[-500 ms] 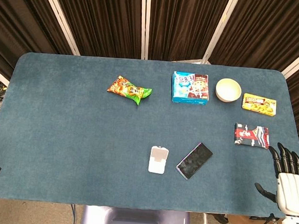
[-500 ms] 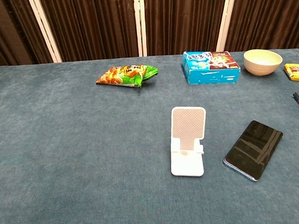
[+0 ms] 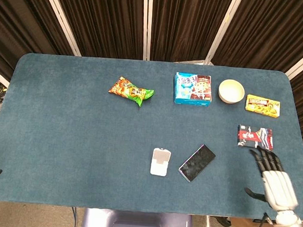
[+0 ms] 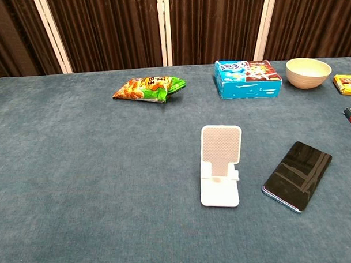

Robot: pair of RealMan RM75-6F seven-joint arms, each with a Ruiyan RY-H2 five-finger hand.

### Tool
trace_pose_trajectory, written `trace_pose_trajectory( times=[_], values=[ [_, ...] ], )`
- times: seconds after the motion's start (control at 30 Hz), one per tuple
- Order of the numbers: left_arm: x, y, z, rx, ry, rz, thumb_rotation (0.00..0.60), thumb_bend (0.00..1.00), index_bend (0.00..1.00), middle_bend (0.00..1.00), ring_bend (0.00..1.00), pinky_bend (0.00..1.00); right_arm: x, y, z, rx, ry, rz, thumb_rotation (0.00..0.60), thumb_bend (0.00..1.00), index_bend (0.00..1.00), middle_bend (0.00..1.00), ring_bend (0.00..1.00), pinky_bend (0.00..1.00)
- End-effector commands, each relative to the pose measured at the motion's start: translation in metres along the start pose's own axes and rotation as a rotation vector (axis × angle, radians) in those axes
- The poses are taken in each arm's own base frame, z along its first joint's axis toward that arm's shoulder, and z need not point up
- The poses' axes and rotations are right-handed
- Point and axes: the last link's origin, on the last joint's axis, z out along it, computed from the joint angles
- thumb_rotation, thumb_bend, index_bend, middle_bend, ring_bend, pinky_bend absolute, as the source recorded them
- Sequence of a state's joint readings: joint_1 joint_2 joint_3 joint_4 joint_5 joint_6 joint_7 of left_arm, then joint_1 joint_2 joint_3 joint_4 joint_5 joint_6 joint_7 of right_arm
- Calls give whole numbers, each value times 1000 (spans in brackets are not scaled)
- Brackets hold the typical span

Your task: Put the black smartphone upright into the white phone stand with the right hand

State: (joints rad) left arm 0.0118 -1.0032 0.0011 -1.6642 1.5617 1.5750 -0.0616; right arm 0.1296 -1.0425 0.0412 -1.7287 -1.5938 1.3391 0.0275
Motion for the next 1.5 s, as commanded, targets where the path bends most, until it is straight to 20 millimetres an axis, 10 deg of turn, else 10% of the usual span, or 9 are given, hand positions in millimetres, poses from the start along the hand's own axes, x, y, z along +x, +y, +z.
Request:
trace_pose_trajectory(
  times=[0.03,0.43,0.97,1.5],
  values=[
    [-4,0,5,7,-8,7,600,0,0,0,0,0,-10,7,50,187,-132,-151,600,0,1,1,0,7],
    [-16,-4,19,54,-59,33,600,0,0,0,0,0,-51,-24,121,520,-262,-379,600,7,104,148,71,162],
    [-22,-8,27,95,-73,55,600,0,0,0,0,0,-79,-73,151,766,-285,-541,600,110,165,184,109,198],
    [-24,-10,30,107,-83,56,600,0,0,0,0,0,-99,-62,163,755,-353,-709,600,108,171,180,111,198]
  ],
)
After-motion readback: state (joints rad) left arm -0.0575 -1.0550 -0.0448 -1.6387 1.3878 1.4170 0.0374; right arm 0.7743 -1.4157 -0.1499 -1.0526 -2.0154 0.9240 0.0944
